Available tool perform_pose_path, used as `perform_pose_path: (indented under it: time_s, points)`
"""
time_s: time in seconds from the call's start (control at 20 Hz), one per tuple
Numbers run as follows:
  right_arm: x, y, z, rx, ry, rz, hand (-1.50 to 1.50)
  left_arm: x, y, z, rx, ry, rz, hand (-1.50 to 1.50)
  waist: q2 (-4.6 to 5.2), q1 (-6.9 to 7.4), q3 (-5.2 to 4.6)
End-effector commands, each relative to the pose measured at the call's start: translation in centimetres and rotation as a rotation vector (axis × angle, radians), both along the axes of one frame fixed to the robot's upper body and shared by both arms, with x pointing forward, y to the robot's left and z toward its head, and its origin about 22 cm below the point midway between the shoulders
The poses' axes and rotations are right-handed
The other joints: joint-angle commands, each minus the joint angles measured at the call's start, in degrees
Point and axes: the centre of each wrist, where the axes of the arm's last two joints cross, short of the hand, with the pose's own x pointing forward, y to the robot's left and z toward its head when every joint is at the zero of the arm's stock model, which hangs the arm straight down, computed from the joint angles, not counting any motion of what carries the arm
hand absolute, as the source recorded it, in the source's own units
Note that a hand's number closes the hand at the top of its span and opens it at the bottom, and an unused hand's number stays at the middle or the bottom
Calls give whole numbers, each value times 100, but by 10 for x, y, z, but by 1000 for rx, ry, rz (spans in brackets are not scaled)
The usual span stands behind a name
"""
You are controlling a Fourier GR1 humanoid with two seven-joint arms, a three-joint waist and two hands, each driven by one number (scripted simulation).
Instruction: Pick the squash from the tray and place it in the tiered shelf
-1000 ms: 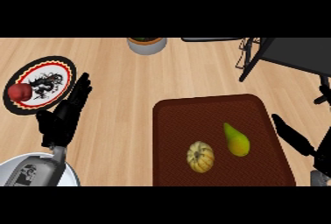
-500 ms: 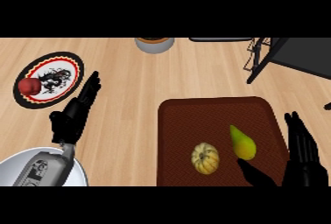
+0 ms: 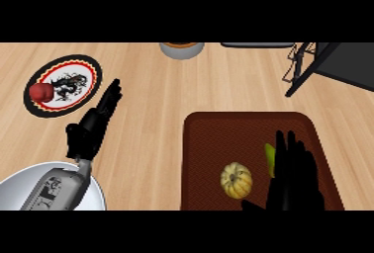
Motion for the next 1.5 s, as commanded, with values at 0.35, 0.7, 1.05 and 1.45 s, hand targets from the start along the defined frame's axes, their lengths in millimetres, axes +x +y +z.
perform_pose_path:
  time_s: [0.35,0.7,1.05,1.45]
  points:
    - [1,42,-6,-282,356,-160,-150,-4,9,-10,2,31,-9,0,33,97,-28]
    - [3,61,-10,-287,345,-168,-150,-4,-12,-11,-8,25,-17,0,16,75,-11]
    - [24,66,-12,-329,334,-181,-150,-6,-2,-7,3,42,-10,0,11,149,-7]
    - [31,70,-18,-326,350,-168,-150,0,-8,-10,11,24,2,0,19,70,-5]
